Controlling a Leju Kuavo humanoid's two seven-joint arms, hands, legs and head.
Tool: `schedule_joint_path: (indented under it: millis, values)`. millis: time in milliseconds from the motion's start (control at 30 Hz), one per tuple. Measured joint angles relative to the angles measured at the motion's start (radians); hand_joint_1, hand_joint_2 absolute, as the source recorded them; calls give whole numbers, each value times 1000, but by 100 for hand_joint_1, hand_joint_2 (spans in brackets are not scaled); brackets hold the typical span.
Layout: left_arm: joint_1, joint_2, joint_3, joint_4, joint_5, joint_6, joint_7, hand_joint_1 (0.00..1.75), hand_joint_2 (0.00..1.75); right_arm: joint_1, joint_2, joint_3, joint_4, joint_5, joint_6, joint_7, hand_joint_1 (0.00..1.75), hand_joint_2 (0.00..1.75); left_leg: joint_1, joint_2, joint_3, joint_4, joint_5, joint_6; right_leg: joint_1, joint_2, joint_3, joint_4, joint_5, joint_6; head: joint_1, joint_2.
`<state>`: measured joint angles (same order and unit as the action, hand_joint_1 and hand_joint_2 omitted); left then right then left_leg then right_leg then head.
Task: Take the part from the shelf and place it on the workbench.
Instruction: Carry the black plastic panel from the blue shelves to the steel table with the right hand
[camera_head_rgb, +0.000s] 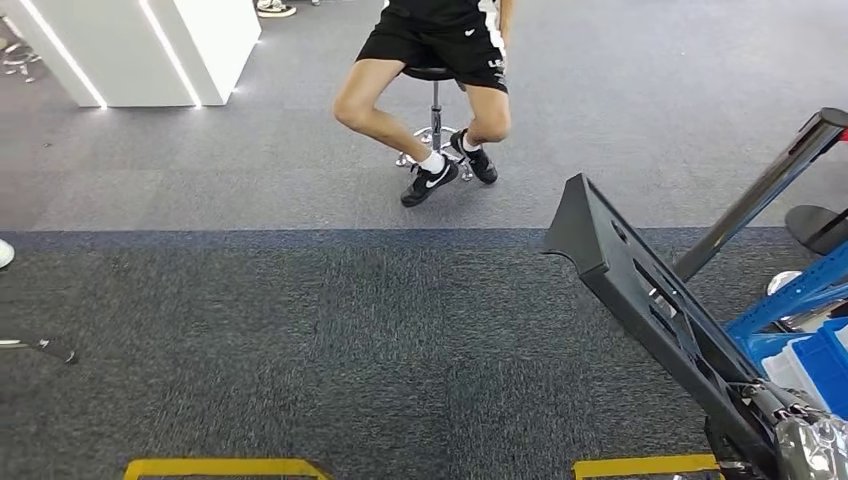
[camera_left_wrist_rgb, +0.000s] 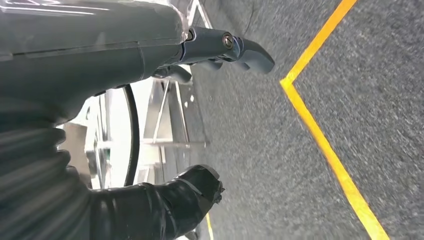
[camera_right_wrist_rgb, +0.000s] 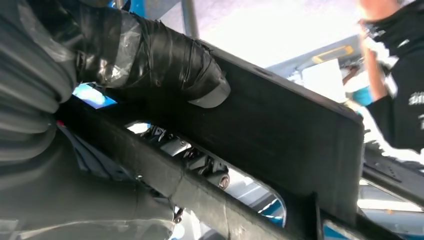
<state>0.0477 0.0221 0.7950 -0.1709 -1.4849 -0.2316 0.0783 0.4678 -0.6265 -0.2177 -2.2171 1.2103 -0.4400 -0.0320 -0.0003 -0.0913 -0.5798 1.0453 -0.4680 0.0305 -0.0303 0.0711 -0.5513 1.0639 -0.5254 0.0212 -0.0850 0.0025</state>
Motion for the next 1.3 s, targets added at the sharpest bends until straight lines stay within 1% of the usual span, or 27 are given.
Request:
schedule_joint_path:
  millis: [67, 133, 200, 267, 300, 333, 367, 400, 467, 500, 567, 600, 667, 733, 767, 800, 833, 867, 933, 967, 1000, 1033, 1100, 1167, 1233, 1267, 1300]
  values:
    - [4, -1, 0, 0, 2, 8, 0, 0, 175, -17, -4, 9, 10, -4, -2, -3, 175, 175, 3, -14, -13, 5, 3, -7, 4, -21, -6, 1, 6, -12, 0, 0]
    - [7, -3, 0, 0, 4, 11, -1, 0, 175, -36, -6, 18, 18, -10, -4, -7, 175, 175, 4, 15, -30, 34, -15, -15, 6, -42, -8, -1, 11, -25, -2, 0]
    - [5, -5, 0, 0, 9, 13, -1, 0, 175, -48, -8, 25, 26, -13, -5, -10, 175, 175, 3, 65, -74, 131, -74, -20, 10, -66, -12, -2, 13, -33, -6, 0]
    - [3, -7, 0, 1, 11, 13, -1, 0, 175, -55, -9, 32, 33, -14, -5, -12, 175, 175, 3, 82, -130, 254, -130, -20, 17, -92, -17, -1, 14, -35, -7, 0]
    - [4, -9, 0, 1, 11, 13, -1, 0, 175, -59, -9, 35, 36, -14, -5, -12, 175, 175, 3, 84, -141, 283, -136, -17, 21, -104, -18, -1, 14, -36, -7, 0]
    - [5, -10, 0, 1, 11, 13, -1, 0, 175, -62, -9, 38, 39, -14, -5, -12, 175, 175, 1, 85, -132, 273, -123, -11, 24, -116, -18, -1, 14, -36, -7, 0]
    - [7, -10, 0, 1, 11, 13, -1, 0, 175, -65, -9, 41, 42, -14, -5, -12, 175, 175, -4, 89, -103, 223, -94, -2, 27, -128, -18, -1, 14, -37, -7, 0]
    - [8, -10, 0, 1, 11, 13, -1, 0, 175, -68, -10, 43, 44, -14, -5, -12, 175, 175, -12, 106, -61, 147, -64, 9, 29, -140, -16, -2, 13, -37, -7, 0]
    - [7, -9, 0, 1, 11, 14, -1, 0, 175, -71, -11, 46, 48, -14, -5, -12, 175, 175, -29, 142, 0, 27, -29, 29, 30, -162, -14, -4, 13, -36, -7, 0]
    - [7, -8, 0, 1, 11, 14, -1, 0, 175, -74, -11, 47, 50, -14, -5, -13, 175, 175, -36, 152, 11, -1, -26, 36, 28, -173, -13, -7, 14, -34, -6, 0]
    - [9, -6, 0, 1, 11, 14, -1, 0, 175, -78, -12, 49, 54, -14, -5, -13, 175, 175, -40, 137, 13, -18, -19, 46, 26, -193, -6, -17, 18, -26, -7, 0]
    - [12, -6, 0, 1, 11, 14, -1, 0, 175, -80, -13, 51, 55, -14, -5, -13, 175, 175, -37, 127, 22, -33, -9, 49, 25, -191, -1, -20, 18, -22, -6, 0]
    - [14, -7, 0, 1, 12, 14, 3, 0, 175, -83, -16, 54, 58, -14, -6, -13, 175, 175, -28, 108, 43, -68, 12, 52, 24, -144, -10, 11, -7, -15, -5, 0]
    - [11, -10, 0, 1, 16, 14, 17, 0, 175, -88, -16, 59, 63, -14, -6, -14, 175, 175, -23, 88, 49, -78, 22, 50, 22, -88, -62, 119, -63, -10, -4, 0]
    - [9, -11, 1, 1, 20, 12, 27, 0, 175, -90, -16, 63, 67, -14, -6, -15, 175, 175, -23, 77, 46, -75, 22, 50, 21, -79, -93, 178, -85, -7, -4, 0]
    - [7, -12, 2, 1, 24, 9, 38, 0, 175, -94, -16, 69, 72, -14, -6, -15, 175, 175, -22, 64, 43, -69, 21, 49, 19, -76, -114, 215, -90, -4, -4, 0]
    - [7, -13, 5, 1, 28, 5, 46, 0, 175, -97, -16, 74, 76, -14, -6, -16, 175, 175, -22, 52, 40, -63, 19, 47, 17, -76, -119, 215, -75, -1, -4, 0]
    - [6, -14, 8, 1, 33, 1, 52, 0, 175, -101, -17, 80, 80, -14, -6, -16, 175, 175, -21, 39, 38, -54, 15, 44, 15, -73, -104, 178, -43, 2, -4, 0]
    - [6, -15, 16, 1, 41, -4, 57, 0, 175, -108, -18, 89, 86, -15, -5, -15, 175, 175, -18, 14, 30, -32, 4, 35, 9, -42, -50, 57, 15, 7, -3, 0]
    - [6, -16, 19, 1, 42, -7, 57, 0, 175, -110, -19, 93, 89, -17, -5, -14, 175, 175, -18, 3, 23, -21, -1, 29, 6, -27, -32, 15, 28, 5, -3, 0]
    - [5, -16, 22, 1, 39, -10, 58, 0, 175, -111, -21, 96, 90, -19, -5, -13, 175, 175, -18, -6, 15, -13, -4, 25, 6, -16, -25, -4, 28, 2, -2, 0]
    - [6, -16, 24, 1, 32, -14, 59, 0, 175, -114, -24, 99, 91, -24, -5, -13, 175, 175, -18, -15, 7, -9, -5, 21, 9, -15, -26, -5, 24, -3, -2, 0]
    - [10, -16, 24, 2, 12, -20, 62, 0, 175, -123, -30, 102, 92, -33, -3, -13, 175, 175, -15, -22, -1, -3, -6, 15, 10, -36, -26, -9, 27, -17, -1, 0]
    - [11, -17, 24, 2, 0, -22, 63, 0, 175, -132, -36, 103, 93, -36, 0, -12, 175, 175, -15, 18, -18, 38, -35, 6, 9, -57, -22, -15, 30, -29, -5, 0]
    - [7, -19, 24, 2, -3, -22, 63, 0, 175, -135, -40, 103, 93, -37, 2, -12, 175, 175, -12, 67, -74, 153, -99, -4, 13, -82, -22, -17, 29, -37, -9, 0]
    - [5, -19, 24, 2, -3, -22, 63, 0, 175, -135, -41, 103, 93, -37, 3, -12, 175, 175, -8, 78, -108, 219, -128, -7, 15, -95, -22, -17, 28, -38, -9, 0]
    - [5, -20, 24, 2, -4, -22, 62, 0, 175, -136, -42, 103, 93, -37, 5, -13, 175, 175, -5, 82, -132, 266, -142, -9, 17, -108, -22, -16, 27, -39, -9, 0]
